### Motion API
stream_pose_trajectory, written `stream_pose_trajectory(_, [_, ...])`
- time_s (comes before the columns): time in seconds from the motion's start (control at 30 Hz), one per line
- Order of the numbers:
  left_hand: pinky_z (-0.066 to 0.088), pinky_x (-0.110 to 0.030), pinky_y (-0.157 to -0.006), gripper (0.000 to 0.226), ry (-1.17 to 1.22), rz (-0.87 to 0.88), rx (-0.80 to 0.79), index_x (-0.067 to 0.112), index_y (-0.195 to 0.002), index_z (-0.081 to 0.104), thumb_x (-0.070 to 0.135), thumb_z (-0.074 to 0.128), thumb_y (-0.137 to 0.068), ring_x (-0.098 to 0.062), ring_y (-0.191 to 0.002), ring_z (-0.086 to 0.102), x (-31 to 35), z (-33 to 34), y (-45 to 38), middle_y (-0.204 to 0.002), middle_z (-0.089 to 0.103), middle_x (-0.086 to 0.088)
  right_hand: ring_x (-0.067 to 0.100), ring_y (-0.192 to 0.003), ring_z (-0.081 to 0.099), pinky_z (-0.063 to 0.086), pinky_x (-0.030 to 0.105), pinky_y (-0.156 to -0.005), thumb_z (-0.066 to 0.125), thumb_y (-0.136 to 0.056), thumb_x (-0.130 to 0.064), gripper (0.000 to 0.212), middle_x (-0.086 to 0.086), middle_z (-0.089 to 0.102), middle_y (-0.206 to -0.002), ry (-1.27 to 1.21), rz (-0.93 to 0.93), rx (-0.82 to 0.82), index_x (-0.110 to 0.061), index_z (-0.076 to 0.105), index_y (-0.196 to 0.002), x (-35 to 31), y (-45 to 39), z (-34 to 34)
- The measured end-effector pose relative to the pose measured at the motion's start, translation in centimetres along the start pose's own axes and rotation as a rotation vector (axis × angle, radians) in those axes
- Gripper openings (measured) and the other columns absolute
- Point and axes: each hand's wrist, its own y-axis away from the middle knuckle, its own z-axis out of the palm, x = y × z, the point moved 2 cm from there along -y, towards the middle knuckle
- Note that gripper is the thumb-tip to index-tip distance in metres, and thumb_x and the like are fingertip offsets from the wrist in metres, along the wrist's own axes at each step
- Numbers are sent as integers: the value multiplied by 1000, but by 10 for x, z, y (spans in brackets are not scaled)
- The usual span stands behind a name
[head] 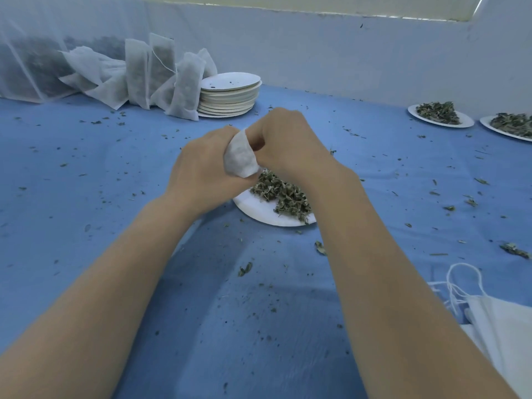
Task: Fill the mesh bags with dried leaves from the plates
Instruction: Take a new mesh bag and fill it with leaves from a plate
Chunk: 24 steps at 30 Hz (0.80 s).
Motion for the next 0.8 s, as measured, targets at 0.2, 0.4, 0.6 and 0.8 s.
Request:
stream_pose_trajectory(0.2, [36,-24,-56,37,13,-5,-29,33,-64,39,46,72,-54,-4,-62,47,4,2,4,-62,48,15,17,-65,43,28,18,-44,48,-76,3,16,-1,42,-59,116,31,-93,-10,54,-70,-1,-4,7])
stream_pose_trajectory(0.4, [48,-33,-67,60,-30,42,-132,32,-105,49,49,72,-53,-14,-79,56,3,1,0,-81,56,17,16,-76,56,44,26,-61,47,-78,2,28,9,67,-86,63,58,72,-4,70,-92,15,-3,1])
stream_pose_trajectory(0.6, [46,-41,-74,55,-197,25,-100,23,-114,48,19,73,-65,-25,-86,51,-14,-7,-5,-102,60,0,-6,-58,52,39,7,-54,62,-81,-7,28,-10,68,-73,-268,85,48,-27,75,-95,35,5,-12])
stream_pose_trajectory(0.8, [38,-34,-70,45,-241,-46,-41,18,-112,50,16,68,-71,-21,-83,44,-28,-13,-8,-102,57,-3,11,-94,60,51,30,-82,75,-72,-45,37,-7,66,-97,52,274,-73,-25,70,-102,49,7,-1])
